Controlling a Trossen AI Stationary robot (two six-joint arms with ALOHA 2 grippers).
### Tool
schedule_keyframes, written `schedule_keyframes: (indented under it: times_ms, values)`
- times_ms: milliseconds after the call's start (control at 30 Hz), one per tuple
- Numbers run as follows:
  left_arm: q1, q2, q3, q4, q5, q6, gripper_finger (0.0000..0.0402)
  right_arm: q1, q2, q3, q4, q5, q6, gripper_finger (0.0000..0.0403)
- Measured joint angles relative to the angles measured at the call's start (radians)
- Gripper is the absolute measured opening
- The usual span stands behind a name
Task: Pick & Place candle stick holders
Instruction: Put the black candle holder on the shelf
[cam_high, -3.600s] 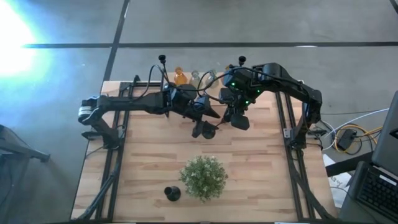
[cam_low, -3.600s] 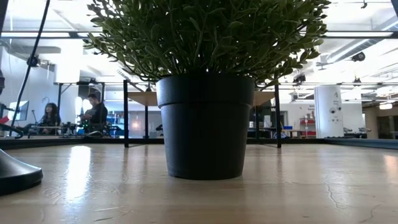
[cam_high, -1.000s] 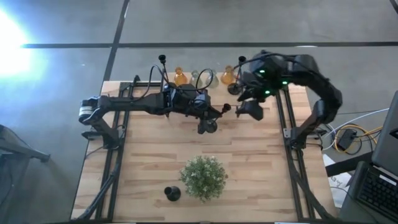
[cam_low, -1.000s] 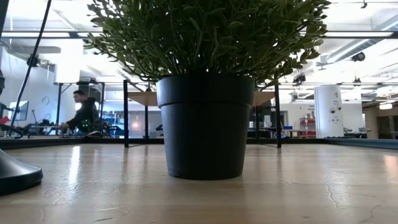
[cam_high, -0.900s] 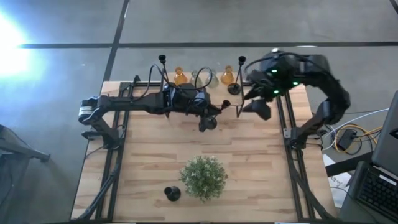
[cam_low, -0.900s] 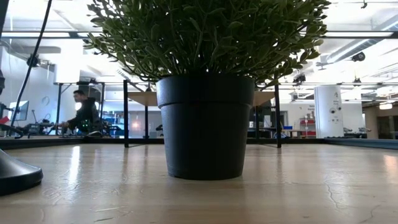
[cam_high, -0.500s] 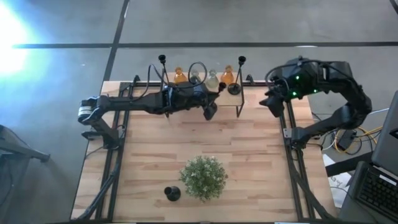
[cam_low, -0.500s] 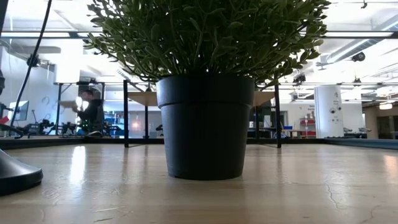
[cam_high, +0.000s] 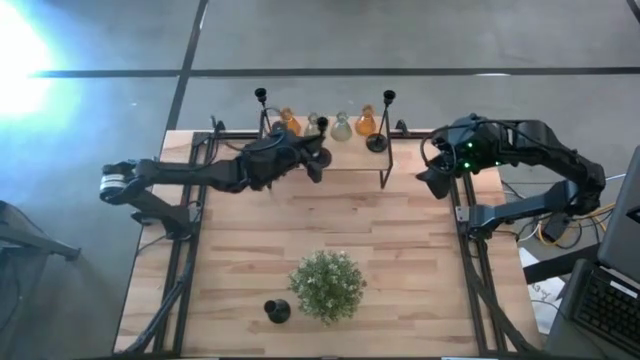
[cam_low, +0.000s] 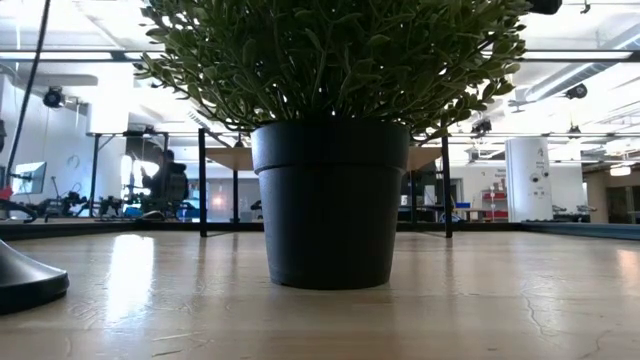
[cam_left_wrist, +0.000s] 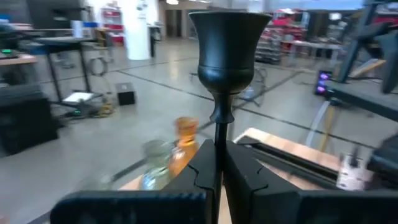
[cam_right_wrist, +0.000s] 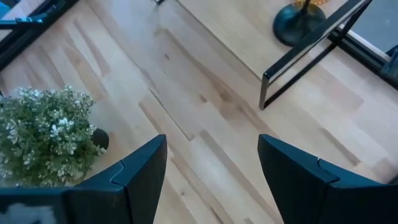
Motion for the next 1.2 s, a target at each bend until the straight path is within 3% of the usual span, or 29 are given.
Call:
schedule_keyframes:
  times_ms: [167,400,1200]
  values:
    - [0.009,-0.084,-0.138,0.049,-0.091,-0.007,0.0014,0.0,-0.008,-0.028,0.026,-0.001,0.006,0.0247]
    - [0.042,-0.134,-0.232,0.074,-0.124,-0.024,0.0014,0.0,0.002,-0.03,0.028,0.0,0.018,0.0236]
    - [0.151,-0.04,-0.261,0.17,0.01,-0.042,0.0014,0.0,0.026,-0.03,0.048,-0.001,0.015,0.0233]
